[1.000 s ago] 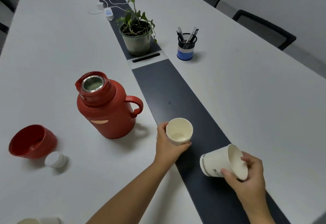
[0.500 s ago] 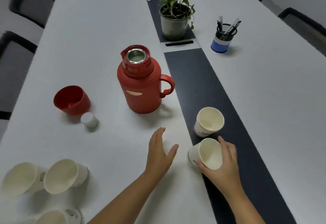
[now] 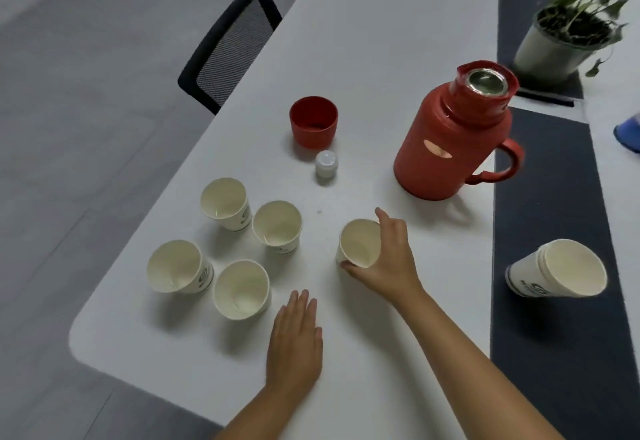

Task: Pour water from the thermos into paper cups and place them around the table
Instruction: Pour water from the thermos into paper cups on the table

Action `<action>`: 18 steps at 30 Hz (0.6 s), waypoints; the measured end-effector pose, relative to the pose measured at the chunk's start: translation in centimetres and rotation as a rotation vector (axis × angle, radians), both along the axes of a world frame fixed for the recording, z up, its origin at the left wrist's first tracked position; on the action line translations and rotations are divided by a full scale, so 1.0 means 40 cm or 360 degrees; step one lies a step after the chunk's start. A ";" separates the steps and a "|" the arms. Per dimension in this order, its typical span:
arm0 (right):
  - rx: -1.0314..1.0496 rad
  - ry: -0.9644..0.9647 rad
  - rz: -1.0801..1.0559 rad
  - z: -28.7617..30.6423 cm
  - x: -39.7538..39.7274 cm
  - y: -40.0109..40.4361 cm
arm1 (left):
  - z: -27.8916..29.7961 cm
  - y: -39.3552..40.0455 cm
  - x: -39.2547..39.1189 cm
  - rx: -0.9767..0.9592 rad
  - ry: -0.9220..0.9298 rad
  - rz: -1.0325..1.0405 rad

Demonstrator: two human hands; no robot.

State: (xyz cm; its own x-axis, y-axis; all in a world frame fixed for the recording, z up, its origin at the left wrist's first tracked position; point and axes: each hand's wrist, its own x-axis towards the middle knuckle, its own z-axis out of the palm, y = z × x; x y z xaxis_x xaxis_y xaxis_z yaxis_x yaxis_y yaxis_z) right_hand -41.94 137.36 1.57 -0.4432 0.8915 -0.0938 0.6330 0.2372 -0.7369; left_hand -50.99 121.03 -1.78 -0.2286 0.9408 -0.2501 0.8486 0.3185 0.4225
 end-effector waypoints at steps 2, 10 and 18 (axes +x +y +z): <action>0.0019 -0.0035 0.0014 -0.009 -0.021 -0.003 | -0.009 -0.003 -0.001 -0.0043 0.0018 -0.0007; 0.0012 -0.0086 0.0034 -0.017 -0.017 -0.011 | -0.050 -0.005 -0.004 0.0070 0.0186 0.0074; -0.0130 -0.0031 0.0139 0.002 0.015 -0.019 | -0.008 0.027 0.003 0.0215 0.0004 0.0193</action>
